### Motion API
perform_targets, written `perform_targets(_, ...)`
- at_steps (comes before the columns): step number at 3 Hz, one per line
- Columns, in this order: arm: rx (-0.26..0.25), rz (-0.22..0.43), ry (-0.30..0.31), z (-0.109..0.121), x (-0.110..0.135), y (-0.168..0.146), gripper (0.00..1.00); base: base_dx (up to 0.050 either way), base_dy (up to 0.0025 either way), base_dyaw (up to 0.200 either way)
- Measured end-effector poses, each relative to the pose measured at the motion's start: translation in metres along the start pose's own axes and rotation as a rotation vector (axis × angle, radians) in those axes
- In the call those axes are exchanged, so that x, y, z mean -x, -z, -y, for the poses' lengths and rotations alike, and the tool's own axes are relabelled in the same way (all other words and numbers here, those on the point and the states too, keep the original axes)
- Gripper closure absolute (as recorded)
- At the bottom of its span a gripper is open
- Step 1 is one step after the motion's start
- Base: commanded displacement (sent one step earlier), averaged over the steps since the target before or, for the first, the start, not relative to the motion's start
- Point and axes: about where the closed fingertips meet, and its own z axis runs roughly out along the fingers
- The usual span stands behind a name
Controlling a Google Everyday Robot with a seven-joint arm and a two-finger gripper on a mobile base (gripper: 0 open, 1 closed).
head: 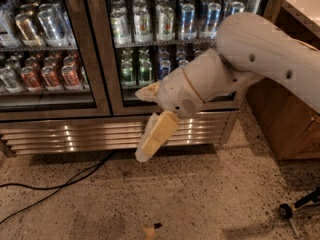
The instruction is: Open right fridge door
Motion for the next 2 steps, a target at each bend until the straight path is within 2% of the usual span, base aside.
perform_targets(1, -0.117, 0.103, -0.056, -0.016, -0.031, 0.055, 0.00, 0.000, 0.00000, 0.000)
perform_targets(2, -0.173, 0.115, -0.088, -0.022, -0.045, 0.078, 0.00, 0.000, 0.00000, 0.000)
